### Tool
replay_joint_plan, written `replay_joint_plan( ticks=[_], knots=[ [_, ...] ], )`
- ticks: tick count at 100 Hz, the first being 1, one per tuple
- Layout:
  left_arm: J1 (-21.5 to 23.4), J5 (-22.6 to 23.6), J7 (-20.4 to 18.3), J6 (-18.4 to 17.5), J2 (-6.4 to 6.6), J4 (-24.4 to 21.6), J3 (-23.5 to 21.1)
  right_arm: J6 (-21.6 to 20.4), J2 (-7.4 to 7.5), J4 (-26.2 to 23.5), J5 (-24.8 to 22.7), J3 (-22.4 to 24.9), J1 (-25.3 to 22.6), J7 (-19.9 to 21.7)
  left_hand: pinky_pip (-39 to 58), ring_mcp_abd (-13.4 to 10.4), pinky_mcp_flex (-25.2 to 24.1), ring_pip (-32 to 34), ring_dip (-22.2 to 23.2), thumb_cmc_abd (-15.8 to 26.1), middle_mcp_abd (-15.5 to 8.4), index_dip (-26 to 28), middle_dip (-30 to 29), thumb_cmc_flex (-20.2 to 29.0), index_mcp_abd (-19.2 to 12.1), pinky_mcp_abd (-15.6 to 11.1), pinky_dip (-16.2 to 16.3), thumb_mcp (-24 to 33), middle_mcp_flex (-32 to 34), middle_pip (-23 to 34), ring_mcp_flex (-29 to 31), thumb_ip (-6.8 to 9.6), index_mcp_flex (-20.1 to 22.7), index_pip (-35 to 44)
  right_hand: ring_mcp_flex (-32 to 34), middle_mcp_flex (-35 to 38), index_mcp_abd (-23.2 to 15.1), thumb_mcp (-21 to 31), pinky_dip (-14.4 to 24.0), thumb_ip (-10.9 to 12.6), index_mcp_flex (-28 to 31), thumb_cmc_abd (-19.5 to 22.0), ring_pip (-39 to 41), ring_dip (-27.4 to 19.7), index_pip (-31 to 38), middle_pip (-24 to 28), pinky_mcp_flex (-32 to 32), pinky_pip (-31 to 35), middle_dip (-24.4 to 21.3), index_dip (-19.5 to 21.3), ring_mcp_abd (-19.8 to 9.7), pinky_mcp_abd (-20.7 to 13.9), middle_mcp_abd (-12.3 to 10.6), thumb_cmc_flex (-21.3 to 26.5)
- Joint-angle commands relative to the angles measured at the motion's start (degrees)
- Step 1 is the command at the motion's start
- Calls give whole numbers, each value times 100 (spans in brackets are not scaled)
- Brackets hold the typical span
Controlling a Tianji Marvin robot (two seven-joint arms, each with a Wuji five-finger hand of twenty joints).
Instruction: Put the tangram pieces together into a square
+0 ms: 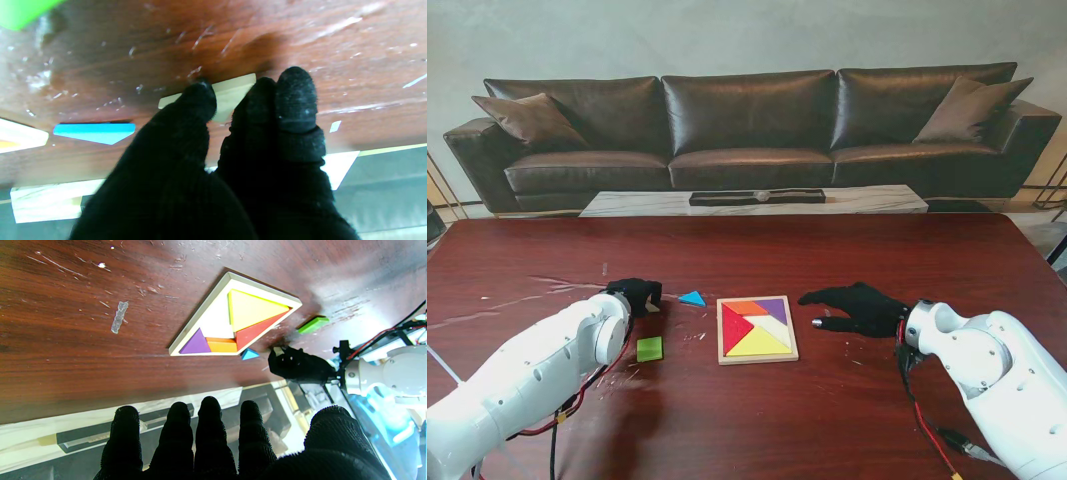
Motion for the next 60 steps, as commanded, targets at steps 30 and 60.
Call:
replay_joint_plan(
  ticks=[30, 60],
  knots=[
    [363, -30, -427, 38, 48, 232, 224, -1, -1, -44, -18, -22, -25, -3, 330, -493, 157, 183, 333, -436, -1312, 1541, 579, -352, -110, -173, 48, 290, 306, 1574, -31, -147, 9, 1498, 25, -4, -140, 9, -72, 129, -154, 95, -8, 28, -31, 32, -45, 28, 30, -7, -64, -16, -25, -51],
    [376, -42, -193, -10, -6, 346, 223, 5, -1, -34, -12, -49, -6, 0, 819, -972, 275, 1192, 993, -375, -1756, 4079, 603, -48, -225, -230, 502, 155, 13, 3463, -58, -76, 220, 1473, 27, 5, -139, 9, -73, 129, -157, 93, -8, 28, -35, 33, -47, 28, 31, -7, -69, -14, -23, -48]
  ],
)
